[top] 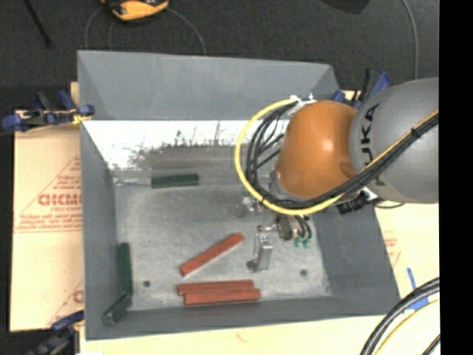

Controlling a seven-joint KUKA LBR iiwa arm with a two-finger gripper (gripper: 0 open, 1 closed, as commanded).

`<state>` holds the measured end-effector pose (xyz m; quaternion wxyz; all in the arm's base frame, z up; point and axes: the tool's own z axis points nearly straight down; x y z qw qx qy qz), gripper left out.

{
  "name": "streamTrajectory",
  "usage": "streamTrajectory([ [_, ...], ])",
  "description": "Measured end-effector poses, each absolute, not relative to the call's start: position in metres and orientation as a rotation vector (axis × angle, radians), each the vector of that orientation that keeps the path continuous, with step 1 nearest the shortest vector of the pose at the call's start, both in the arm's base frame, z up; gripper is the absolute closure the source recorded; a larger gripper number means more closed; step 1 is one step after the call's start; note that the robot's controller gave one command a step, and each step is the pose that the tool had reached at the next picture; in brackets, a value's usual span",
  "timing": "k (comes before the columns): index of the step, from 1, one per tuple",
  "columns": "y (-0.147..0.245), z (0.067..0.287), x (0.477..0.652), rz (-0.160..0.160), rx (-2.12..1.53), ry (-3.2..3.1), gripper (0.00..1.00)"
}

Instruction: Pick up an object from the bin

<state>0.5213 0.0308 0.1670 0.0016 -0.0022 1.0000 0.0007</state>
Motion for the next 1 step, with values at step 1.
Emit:
streamTrajectory([
  [1,0.0308,0.1670,0.5213,0.002,-0.006,3.138,0.00],
])
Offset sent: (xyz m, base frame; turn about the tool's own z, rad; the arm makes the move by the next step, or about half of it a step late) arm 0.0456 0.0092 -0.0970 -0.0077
